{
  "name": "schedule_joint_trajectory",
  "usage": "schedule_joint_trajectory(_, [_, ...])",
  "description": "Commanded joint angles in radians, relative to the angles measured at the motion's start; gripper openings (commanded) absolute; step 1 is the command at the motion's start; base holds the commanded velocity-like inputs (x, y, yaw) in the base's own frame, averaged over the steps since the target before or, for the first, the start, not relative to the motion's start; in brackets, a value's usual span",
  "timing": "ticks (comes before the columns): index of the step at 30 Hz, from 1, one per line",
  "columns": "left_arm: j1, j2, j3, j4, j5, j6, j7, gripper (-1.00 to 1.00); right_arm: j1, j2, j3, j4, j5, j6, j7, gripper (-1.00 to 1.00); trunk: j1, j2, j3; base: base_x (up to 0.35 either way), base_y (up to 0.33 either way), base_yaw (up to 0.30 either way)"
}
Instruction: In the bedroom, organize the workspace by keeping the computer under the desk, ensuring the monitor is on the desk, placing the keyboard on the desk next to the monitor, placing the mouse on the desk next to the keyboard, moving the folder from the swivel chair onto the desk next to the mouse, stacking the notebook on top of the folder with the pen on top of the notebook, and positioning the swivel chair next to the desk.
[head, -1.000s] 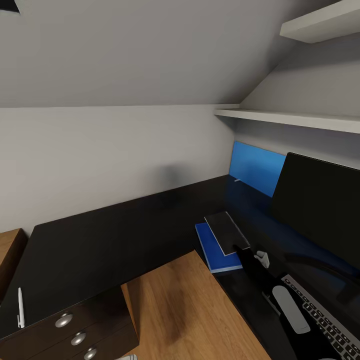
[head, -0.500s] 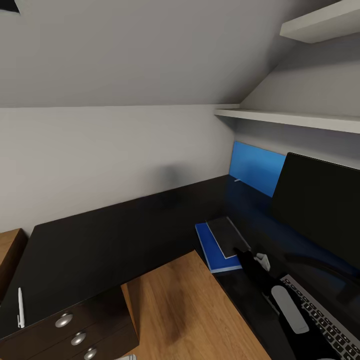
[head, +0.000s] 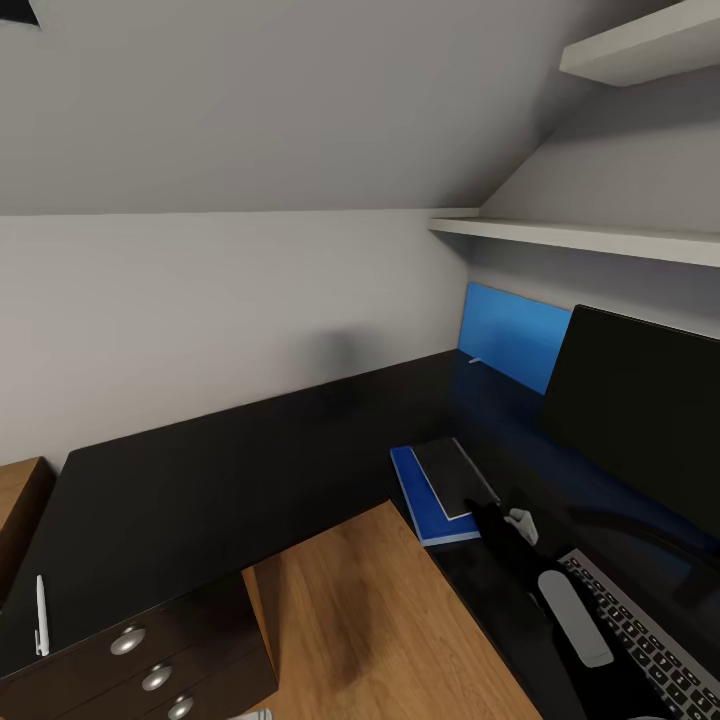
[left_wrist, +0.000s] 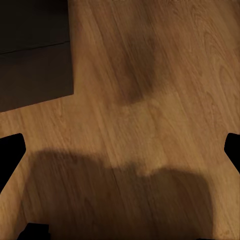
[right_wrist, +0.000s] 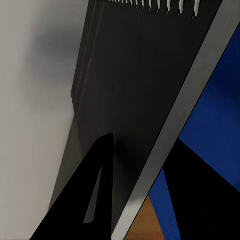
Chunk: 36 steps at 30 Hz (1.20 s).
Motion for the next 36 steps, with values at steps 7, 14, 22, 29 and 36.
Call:
schedule_joint_trajectory(7, [0.000,-0.001,0.001,-0.002,0.008,0.006,0.001,1.00,0.000,0.001,-0.002,-0.002,-0.006,0.008,-0.011,-1.00,0.000,-0.001,-0.001,0.000,0.000,0.000])
schedule_joint_trajectory(14, [0.000,-0.001,0.001,-0.002,0.008,0.006,0.001,1.00,0.000,0.001,-0.001,-0.002,-0.006,0.008,-0.016,-1.00,0.000,-0.001,-0.001,0.000,0.000,0.000])
schedule_joint_trajectory(22, [0.000,-0.001,0.002,-0.002,0.009,0.006,0.000,1.00,0.000,0.002,-0.001,-0.002,-0.006,0.008,-0.016,-1.00,0.000,-0.001,-0.001,0.007,0.000,0.000])
schedule_joint_trajectory(29, [0.000,-0.001,0.003,-0.002,0.008,0.006,0.001,1.00,0.000,0.001,0.000,-0.002,-0.006,0.008,-0.016,-1.00,0.000,-0.001,-0.001,0.037,0.000,0.000])
schedule_joint_trajectory(36, [0.000,-0.001,0.003,-0.002,0.008,0.006,0.001,1.00,0.000,0.001,0.000,-0.002,-0.006,0.008,-0.016,-1.00,0.000,-0.001,-0.001,0.006,0.000,0.000])
